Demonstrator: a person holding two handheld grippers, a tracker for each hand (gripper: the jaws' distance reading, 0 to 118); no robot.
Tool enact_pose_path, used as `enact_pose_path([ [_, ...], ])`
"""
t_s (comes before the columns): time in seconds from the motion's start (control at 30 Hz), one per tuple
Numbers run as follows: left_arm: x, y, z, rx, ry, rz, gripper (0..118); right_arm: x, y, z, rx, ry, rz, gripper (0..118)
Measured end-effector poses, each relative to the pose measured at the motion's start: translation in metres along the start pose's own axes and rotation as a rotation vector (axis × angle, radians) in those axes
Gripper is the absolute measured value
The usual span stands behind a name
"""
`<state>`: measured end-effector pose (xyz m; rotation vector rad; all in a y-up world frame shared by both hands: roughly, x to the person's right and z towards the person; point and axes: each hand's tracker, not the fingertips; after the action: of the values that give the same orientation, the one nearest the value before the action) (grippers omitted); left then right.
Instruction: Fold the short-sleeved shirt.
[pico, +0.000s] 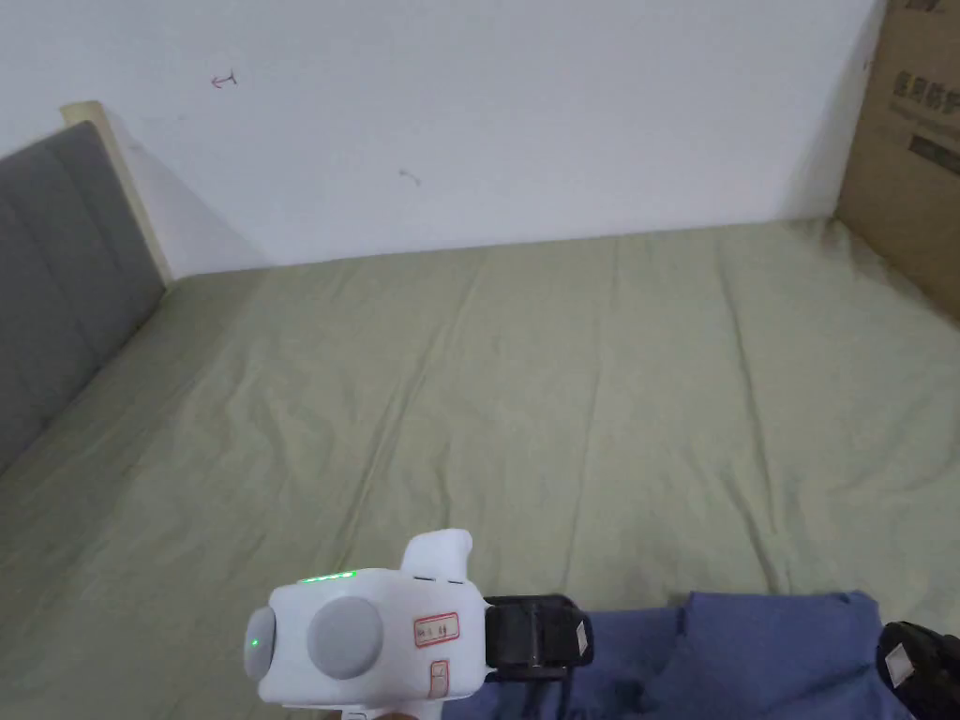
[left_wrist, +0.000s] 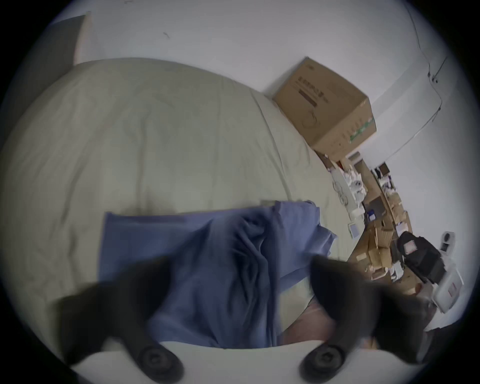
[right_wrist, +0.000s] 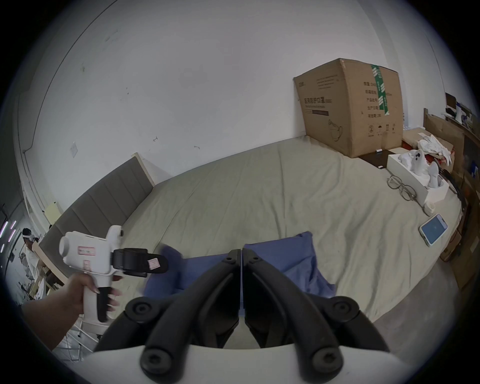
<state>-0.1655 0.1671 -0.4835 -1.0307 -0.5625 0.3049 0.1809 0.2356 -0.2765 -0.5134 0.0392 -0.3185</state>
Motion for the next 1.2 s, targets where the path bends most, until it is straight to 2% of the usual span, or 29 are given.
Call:
enact_pose_path([
  [0.03, -0.003, 0.008, 0.010, 0.069, 0.007, -0.041, 109, 0.005, 0.001, 0.004, 0.004, -0.008, -0.005, 1],
  [0.07, -0.008, 0.017, 0.014, 0.071, 0.028, -0.063, 110, 0.009, 0.002, 0.007, 0.010, -0.015, -0.010, 1],
  [0.1, 0.018, -0.003, 0.009, 0.068, 0.039, -0.060, 110, 0.014, 0.003, 0.010, 0.018, -0.020, -0.015, 1],
  [0.17, 0.003, 0.001, 0.027, 0.142, 0.024, -0.063, 110, 0.021, 0.004, 0.013, 0.030, -0.028, -0.025, 1],
  [0.2, -0.007, 0.002, 0.036, 0.145, 0.061, -0.054, 106, 0.025, 0.004, 0.012, 0.030, -0.033, -0.032, 1],
  [0.23, 0.006, 0.000, 0.030, 0.136, 0.065, -0.048, 92, 0.027, 0.004, 0.010, 0.028, -0.036, -0.040, 1],
  [0.27, -0.003, 0.001, 0.032, 0.136, 0.058, -0.050, 63, 0.031, 0.004, 0.008, 0.022, -0.038, -0.051, 1],
  [0.3, -0.010, 0.002, 0.032, 0.133, 0.067, -0.049, 6, 0.033, 0.003, 0.006, 0.017, -0.037, -0.063, 1],
  [0.33, -0.004, -0.011, 0.027, 0.142, 0.088, -0.054, 0, 0.035, 0.002, 0.005, 0.013, -0.034, -0.071, 1],
  [0.37, 0.000, -0.020, 0.016, 0.122, 0.154, -0.067, 0, 0.036, 0.001, 0.004, 0.009, -0.031, -0.077, 1],
  [0.4, -0.002, -0.020, 0.009, 0.113, 0.159, -0.066, 0, 0.036, 0.000, 0.003, 0.006, -0.030, -0.079, 1],
  [0.47, -0.007, -0.017, -0.016, 0.039, 0.073, -0.061, 0, 0.037, -0.001, 0.003, 0.000, -0.030, -0.079, 1],
  [0.53, 0.012, -0.029, -0.050, -0.021, 0.072, -0.087, 0, 0.038, -0.002, 0.001, -0.006, -0.024, -0.069, 1],
  [0.63, 0.014, -0.044, -0.102, -0.154, 0.050, -0.039, 0, 0.043, -0.002, -0.003, -0.025, -0.050, -0.048, 1],
  [0.7, 0.017, -0.047, -0.110, -0.106, 0.004, -0.021, 0, 0.047, -0.001, -0.005, -0.035, -0.061, -0.056, 1],
  [0.77, 0.016, -0.047, -0.100, -0.085, -0.135, 0.073, 0, 0.050, 0.000, -0.005, -0.041, -0.068, -0.071, 1],
  [0.83, 0.002, -0.049, -0.093, -0.079, -0.519, 0.289, 0, 0.050, 0.000, -0.005, -0.045, -0.068, -0.077, 1],
  [0.87, 0.000, -0.050, -0.086, -0.067, -0.605, 0.351, 0, 0.049, 0.001, -0.006, -0.047, -0.066, -0.075, 1],
  [0.9, -0.004, -0.048, -0.068, -0.005, -0.602, 0.350, 0, 0.047, 0.002, -0.006, -0.050, -0.064, -0.068, 1],
  [0.97, -0.014, -0.037, -0.035, 0.078, -0.495, 0.273, 0, 0.042, 0.003, -0.005, -0.047, -0.059, -0.050, 1],
  [1.0, -0.026, -0.032, -0.018, 0.088, -0.417, 0.243, 0, 0.040, 0.003, -0.005, -0.042, -0.054, -0.041, 1],
  [1.1, -0.076, -0.025, 0.022, 0.086, -0.343, 0.198, 1, 0.035, 0.002, -0.008, -0.043, -0.049, -0.021, 1],
  [1.13, -0.093, -0.026, 0.031, 0.084, -0.294, 0.200, 9, 0.032, 0.002, -0.010, -0.050, -0.047, -0.016, 1],
  [1.17, -0.116, -0.028, 0.040, 0.084, -0.266, 0.221, 25, 0.029, 0.002, -0.013, -0.062, -0.042, -0.012, 1],
  [1.2, -0.136, -0.032, 0.046, 0.091, -0.272, 0.260, 59, 0.025, 0.001, -0.016, -0.073, -0.038, -0.012, 1],
])
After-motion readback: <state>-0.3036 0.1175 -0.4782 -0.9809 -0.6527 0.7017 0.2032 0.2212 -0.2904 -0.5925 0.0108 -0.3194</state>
